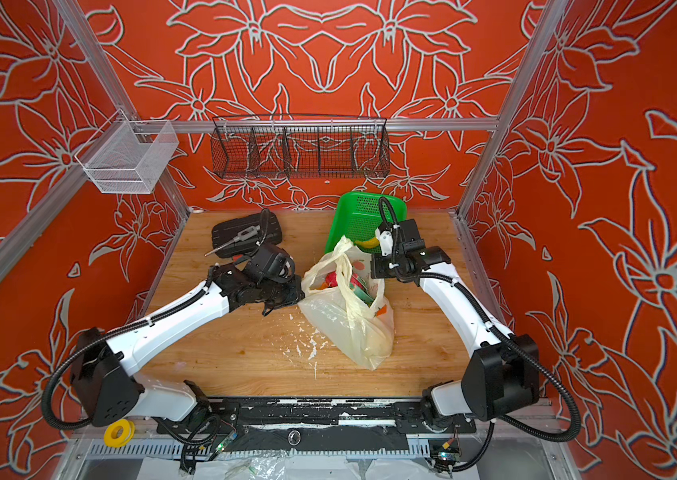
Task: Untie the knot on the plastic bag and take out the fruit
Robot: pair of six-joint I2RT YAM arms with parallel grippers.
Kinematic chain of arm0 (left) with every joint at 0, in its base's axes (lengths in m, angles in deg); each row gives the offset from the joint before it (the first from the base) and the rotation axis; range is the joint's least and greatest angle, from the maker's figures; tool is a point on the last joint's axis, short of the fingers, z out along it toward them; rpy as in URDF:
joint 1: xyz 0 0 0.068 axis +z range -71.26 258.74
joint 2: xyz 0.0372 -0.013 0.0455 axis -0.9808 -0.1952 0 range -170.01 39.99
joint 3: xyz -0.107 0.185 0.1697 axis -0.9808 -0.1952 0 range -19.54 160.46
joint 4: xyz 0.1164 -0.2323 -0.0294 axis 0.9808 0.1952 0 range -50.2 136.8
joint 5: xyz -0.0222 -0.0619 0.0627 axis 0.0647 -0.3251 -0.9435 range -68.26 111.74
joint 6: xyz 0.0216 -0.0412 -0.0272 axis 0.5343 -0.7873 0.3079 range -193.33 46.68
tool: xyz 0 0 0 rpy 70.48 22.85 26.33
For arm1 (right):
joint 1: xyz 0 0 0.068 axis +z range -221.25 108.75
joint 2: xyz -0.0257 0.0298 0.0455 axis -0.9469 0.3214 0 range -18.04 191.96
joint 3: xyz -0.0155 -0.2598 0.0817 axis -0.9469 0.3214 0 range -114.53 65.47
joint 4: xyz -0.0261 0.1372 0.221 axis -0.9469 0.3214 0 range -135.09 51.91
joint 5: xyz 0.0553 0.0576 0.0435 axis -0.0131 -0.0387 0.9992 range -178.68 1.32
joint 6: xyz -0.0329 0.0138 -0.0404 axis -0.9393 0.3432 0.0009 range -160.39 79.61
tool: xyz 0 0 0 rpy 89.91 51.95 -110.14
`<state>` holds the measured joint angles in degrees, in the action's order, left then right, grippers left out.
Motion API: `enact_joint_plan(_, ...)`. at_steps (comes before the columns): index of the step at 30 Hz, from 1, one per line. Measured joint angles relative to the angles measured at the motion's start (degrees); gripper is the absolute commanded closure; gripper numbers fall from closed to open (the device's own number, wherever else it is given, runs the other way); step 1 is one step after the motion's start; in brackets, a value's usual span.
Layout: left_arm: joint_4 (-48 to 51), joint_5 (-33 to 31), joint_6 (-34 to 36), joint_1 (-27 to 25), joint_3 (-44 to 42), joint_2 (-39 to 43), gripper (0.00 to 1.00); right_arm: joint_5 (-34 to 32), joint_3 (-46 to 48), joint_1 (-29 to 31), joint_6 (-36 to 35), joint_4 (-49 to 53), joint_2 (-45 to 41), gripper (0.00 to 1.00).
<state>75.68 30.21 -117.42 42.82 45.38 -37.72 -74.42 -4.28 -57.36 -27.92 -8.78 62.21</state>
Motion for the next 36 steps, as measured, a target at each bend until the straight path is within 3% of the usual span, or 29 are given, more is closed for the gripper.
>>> enact_joint_plan(5, 1.8, -2.5, 0.6, 1.3, -10.4, 10.1, 1.00, -3.9, 0.0, -3.5, 0.5, -0.3, 0.2, 1.00)
enact_joint_plan(7, 1.5, -2.5, 0.7, 1.6, -13.3, 12.0, 1.00, -3.7, 0.0, -3.7, 1.2, -0.6, 0.8, 0.93)
enact_joint_plan(8, 1.5, -2.5, 1.0, 1.6, -14.0, 12.2, 0.94, -3.3, 0.0, -3.3, 1.6, -0.7, 1.2, 0.86)
enact_joint_plan(11, 1.8, -2.4, 3.5, 2.0, -14.0, 12.8, 0.61, -1.2, 0.0, -3.4, 2.9, -1.5, 2.1, 0.67)
enact_joint_plan(15, 1.1, -2.6, 10.5, 2.2, -10.6, 14.8, 0.42, 0.9, 0.2, -3.6, 4.1, -2.3, 0.3, 0.47)
enact_joint_plan(22, -11.1, -0.3, 29.4, 2.2, -7.7, 21.0, 0.42, 1.7, 2.6, -3.6, 6.6, -2.0, -13.0, 0.29)
enact_joint_plan(29, -21.9, 7.0, 49.2, -0.7, -7.5, 17.5, 0.41, 5.5, 7.1, -3.6, 9.3, -1.7, -23.5, 0.28)
enact_joint_plan(36, -25.1, 13.6, 74.0, -9.1, -7.5, 11.0, 0.41, 8.6, 10.8, -3.6, 10.4, -0.2, -26.1, 0.28)
